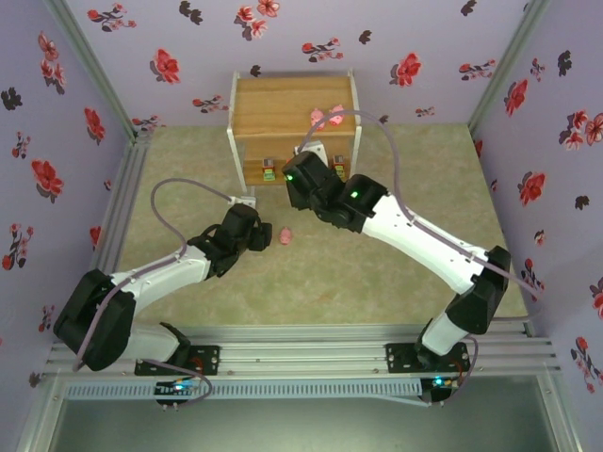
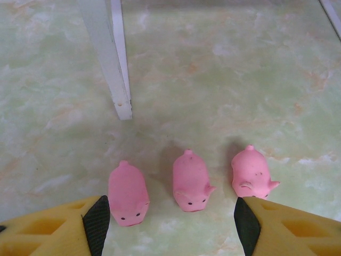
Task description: Place and organize the plastic toys onto the shelf
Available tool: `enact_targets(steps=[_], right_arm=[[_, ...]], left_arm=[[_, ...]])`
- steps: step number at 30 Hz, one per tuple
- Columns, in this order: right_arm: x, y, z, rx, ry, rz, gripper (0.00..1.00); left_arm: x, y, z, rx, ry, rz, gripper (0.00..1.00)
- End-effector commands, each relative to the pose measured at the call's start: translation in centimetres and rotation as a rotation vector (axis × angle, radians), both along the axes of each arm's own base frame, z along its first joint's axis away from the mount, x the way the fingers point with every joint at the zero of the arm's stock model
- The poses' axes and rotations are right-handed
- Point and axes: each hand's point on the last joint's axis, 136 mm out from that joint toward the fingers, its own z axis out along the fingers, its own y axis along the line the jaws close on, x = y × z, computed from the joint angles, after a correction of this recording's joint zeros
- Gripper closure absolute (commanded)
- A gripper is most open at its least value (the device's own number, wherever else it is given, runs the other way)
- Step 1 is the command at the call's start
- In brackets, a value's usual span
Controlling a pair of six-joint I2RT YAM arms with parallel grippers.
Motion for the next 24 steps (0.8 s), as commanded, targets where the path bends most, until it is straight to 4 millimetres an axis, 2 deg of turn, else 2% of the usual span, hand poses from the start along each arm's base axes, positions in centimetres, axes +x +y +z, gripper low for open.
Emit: enact_targets(steps=[1,9,14,24], right_arm=[[-0.7,0.8,-1.0,0.095,0.029,-0.012,0.56],[-1.2,2.0,-6.3,0.117,0.118,-0.021,0.56],[-1.2,2.8,-9.1,0.116,0.163,-0.026,0.55],[-0.8,4.3,-14.5,0.09,0.237,-0.043,0.5]], left_arm=[[0.5,-0.3,0.7,-0.021,-0.002,0.007,0.32],[0.6,0.0,0.5,-0.022,0.004,0.019,0.31],[0.6,0.3,0.5,-0.023,0.005,0.028,0.27],[0.8,1.1,0.3,-0.017,0.019,0.058,0.26]])
